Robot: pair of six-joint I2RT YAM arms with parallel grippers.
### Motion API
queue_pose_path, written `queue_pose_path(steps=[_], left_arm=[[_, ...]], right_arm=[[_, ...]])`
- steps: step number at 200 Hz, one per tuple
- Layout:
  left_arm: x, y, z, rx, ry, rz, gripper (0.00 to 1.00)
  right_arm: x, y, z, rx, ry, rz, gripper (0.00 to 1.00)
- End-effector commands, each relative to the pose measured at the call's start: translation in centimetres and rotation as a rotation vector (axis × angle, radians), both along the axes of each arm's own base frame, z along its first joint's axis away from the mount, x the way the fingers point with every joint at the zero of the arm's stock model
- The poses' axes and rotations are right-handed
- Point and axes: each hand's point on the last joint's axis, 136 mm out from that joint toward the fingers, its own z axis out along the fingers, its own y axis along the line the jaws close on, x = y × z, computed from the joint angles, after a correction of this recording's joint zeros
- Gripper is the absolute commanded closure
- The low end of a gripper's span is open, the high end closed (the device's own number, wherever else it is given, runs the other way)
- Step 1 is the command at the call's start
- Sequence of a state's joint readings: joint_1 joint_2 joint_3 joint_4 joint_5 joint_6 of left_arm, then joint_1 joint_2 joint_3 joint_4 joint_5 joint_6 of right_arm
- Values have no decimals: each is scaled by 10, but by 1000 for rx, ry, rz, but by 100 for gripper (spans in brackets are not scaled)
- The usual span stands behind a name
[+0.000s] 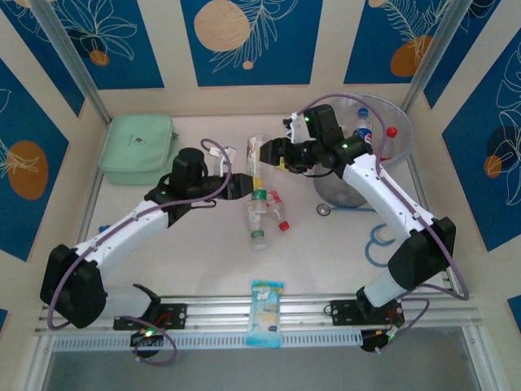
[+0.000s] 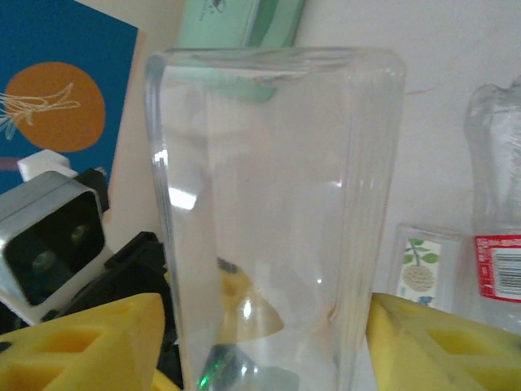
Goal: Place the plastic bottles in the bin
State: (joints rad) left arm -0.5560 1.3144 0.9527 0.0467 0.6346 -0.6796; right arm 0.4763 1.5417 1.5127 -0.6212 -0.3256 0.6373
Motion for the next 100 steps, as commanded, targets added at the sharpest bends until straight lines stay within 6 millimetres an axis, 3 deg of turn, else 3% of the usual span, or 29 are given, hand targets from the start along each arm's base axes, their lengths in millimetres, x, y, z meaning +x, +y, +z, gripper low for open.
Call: queue_pose_path(steps=[1,20,36,59,71,86,100], left_arm=[[-10,-16,24,-53,-65,-77,61],[-9,-17,24,-47,-64,-78,61],[-6,-18,22,-42,-56,-77,61],[-4,-20,21,-48,-50,-75,60],[-3,-20,21,-49,-49,-72,58],[-4,-19,22,-47,-54,-66,48],[-3,-16,22,-36,-63,-48,34]], right_arm=[[-2,4,17,15,-38,31,32],[-4,3,13,0,-27,29,15],[-7,6,10,0,-21,40,11],[-6,5,3,-25,-12,38,23],[-4,-1,2,-40,-12,22,35],[-1,-10,9,-34,-24,2,48],[2,-25,25,-41,-59,-26,52]])
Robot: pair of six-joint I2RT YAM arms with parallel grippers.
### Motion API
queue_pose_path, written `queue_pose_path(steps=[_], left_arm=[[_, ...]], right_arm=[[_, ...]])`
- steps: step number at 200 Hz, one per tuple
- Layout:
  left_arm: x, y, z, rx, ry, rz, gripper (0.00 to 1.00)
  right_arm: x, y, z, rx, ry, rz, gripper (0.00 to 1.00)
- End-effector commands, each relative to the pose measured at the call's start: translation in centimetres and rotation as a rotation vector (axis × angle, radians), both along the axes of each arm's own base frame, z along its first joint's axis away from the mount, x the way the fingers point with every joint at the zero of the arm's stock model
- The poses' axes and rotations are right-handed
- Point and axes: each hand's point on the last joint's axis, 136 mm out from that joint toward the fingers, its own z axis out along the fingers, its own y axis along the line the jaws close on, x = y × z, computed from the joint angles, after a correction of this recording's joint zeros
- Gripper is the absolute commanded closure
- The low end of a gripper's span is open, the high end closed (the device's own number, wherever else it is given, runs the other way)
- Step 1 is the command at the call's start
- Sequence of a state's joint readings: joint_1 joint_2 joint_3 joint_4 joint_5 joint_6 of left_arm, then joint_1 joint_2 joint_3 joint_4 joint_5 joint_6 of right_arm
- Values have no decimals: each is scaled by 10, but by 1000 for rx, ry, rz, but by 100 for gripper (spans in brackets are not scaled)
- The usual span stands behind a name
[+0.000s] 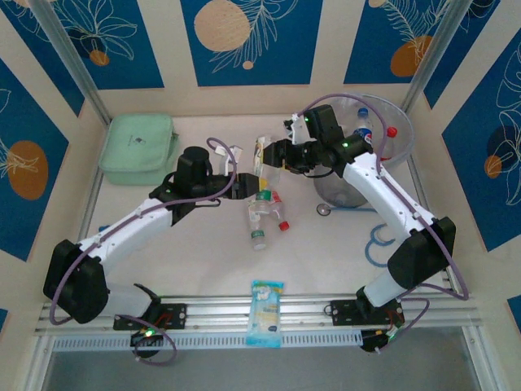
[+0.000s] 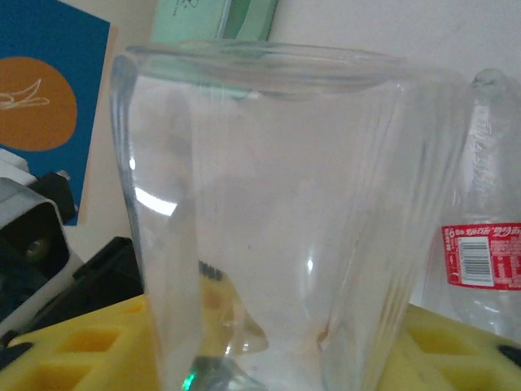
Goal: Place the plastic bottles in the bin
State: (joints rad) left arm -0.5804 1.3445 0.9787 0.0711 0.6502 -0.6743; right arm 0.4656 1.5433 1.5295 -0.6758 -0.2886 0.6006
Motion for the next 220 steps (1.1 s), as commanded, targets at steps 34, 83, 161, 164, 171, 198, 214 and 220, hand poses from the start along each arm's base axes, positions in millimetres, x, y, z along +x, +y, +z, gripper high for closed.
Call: queue_pose_path(steps=[34,83,161,164,171,198,214,220], left_arm=[[11,10,3,46,-16,94,0],[27,46,-61,262,192,305,0],[-3,65,-122,457,380,453,0],[-4,64,-122,456,383,450,0],[-8,62,-126,457,390,444,0],[-20,53,-134,472,406,418,0],[-25,50,-143,502,415,403,1],[-27,49,-146,513,419,393,2]], right_arm=[[6,-76,96,-44,-222,-134,62],[21,-200,166,-180,-448,-463,77],[98,-269,125,-336,-407,-593,84],[101,-269,121,-338,-400,-590,84],[106,-270,113,-340,-380,-580,84],[117,-262,78,-326,-283,-522,85],[121,-256,54,-325,-215,-490,86],[122,-253,45,-329,-189,-479,86]])
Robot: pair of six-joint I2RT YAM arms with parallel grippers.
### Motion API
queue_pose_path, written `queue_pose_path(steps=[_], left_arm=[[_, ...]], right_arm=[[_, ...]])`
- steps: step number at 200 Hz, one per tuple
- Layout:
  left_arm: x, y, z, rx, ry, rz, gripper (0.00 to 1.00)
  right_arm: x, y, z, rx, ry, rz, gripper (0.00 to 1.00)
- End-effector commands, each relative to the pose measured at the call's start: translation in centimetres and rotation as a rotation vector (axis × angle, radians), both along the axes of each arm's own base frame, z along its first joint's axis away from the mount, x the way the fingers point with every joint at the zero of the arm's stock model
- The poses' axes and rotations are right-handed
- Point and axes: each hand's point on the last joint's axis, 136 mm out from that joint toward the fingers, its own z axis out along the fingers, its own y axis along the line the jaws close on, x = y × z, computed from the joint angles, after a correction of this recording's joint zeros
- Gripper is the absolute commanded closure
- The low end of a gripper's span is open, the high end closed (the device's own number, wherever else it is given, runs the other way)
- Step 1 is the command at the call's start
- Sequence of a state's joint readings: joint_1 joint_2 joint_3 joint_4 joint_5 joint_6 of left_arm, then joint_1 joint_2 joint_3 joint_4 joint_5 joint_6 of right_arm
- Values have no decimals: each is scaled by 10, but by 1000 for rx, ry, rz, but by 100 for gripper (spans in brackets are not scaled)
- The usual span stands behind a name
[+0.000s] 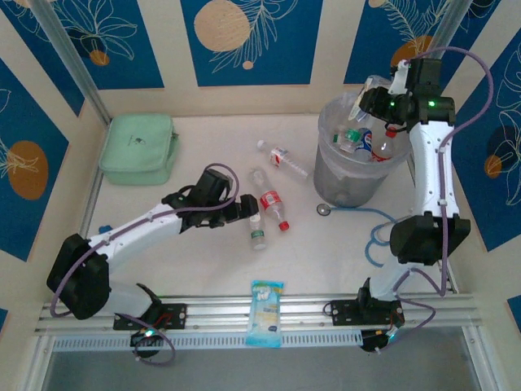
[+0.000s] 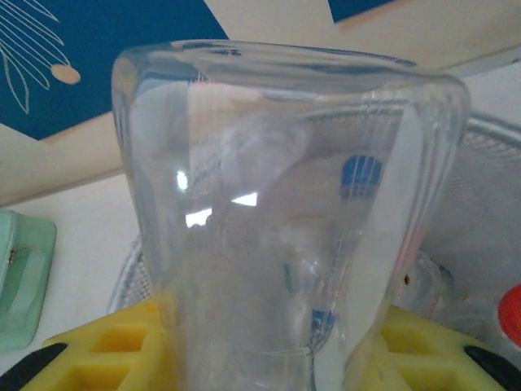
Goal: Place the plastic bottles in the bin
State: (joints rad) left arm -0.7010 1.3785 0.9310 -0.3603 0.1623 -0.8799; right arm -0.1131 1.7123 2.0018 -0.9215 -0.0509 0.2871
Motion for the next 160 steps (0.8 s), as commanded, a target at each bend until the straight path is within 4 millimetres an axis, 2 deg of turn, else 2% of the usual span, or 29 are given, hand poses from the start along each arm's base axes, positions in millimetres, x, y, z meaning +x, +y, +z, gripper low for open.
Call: queue_pose_path(steps=[1,31,72,115,142,160], left_arm=[[-10,0,-17,45,44,-2,3],[-18,-6,-34,78,91,-62,7],[-24,-5,-55,185,107,-110,6],[-29,-15,-62,182,113,-142,3],[-31,-16,-64,191,114,-150,2],[-32,-14,-67,208,113,-155,2]], right_arm=[[-3,13,-23,18,73,62,86],[0,22,-60,21,186,74,88],[2,30,-121,-25,356,28,88],[2,29,-179,10,485,-43,86],[0,28,-195,26,512,-63,77],[0,27,-185,31,491,-61,66]])
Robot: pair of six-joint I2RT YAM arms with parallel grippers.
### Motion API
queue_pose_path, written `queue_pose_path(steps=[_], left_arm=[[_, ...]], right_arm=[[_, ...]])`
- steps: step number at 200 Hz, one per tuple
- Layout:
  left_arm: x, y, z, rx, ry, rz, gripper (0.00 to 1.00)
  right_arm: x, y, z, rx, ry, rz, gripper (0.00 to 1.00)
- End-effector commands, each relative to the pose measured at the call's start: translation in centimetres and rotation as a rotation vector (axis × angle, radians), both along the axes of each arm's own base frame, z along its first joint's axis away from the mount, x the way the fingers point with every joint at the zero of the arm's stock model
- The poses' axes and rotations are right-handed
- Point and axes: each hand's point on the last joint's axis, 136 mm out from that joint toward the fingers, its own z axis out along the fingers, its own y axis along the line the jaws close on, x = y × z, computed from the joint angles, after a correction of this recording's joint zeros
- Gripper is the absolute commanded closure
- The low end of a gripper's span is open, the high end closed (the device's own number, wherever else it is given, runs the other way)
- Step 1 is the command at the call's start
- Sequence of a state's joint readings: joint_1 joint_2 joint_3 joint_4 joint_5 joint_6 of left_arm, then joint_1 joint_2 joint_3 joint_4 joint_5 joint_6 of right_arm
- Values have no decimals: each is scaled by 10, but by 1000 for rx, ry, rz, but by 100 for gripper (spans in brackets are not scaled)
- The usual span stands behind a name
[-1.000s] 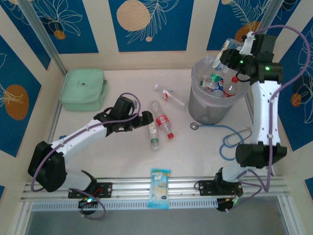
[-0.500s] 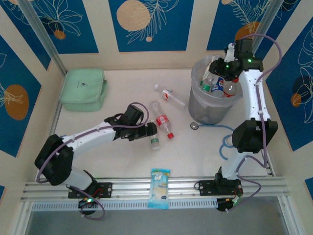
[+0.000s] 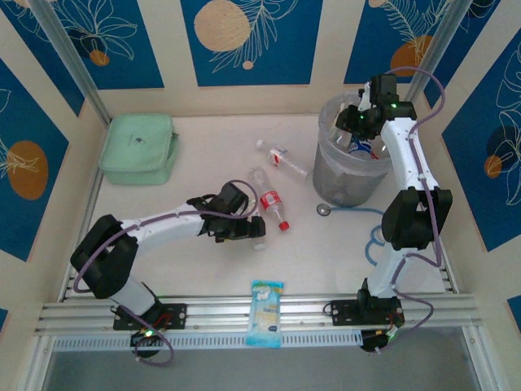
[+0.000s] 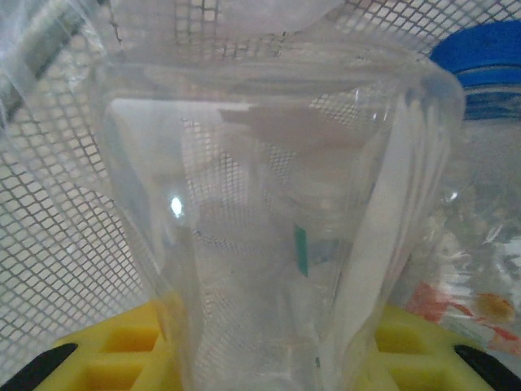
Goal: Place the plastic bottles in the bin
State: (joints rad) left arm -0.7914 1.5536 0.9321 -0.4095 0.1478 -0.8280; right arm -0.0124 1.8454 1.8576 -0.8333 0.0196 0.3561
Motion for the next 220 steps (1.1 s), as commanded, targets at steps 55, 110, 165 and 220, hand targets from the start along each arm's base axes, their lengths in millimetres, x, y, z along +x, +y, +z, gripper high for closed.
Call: queue_pose_path(steps=[55,110,165,220], left_arm=[[-2,-17,-5,-18,1,-50,3],[2,-25,-21,-44,21,-14,8],[11,-11,-27,47,-13,21,33],[25,3,-8,123,-112,2,53]], right_arm=[[-33,-10,17,72,55,-18,19],[-76,-14,86,33,-90,-15,1],[-148,7,132,109,-327,52,1],[-203,46,127,321,-327,112,10]])
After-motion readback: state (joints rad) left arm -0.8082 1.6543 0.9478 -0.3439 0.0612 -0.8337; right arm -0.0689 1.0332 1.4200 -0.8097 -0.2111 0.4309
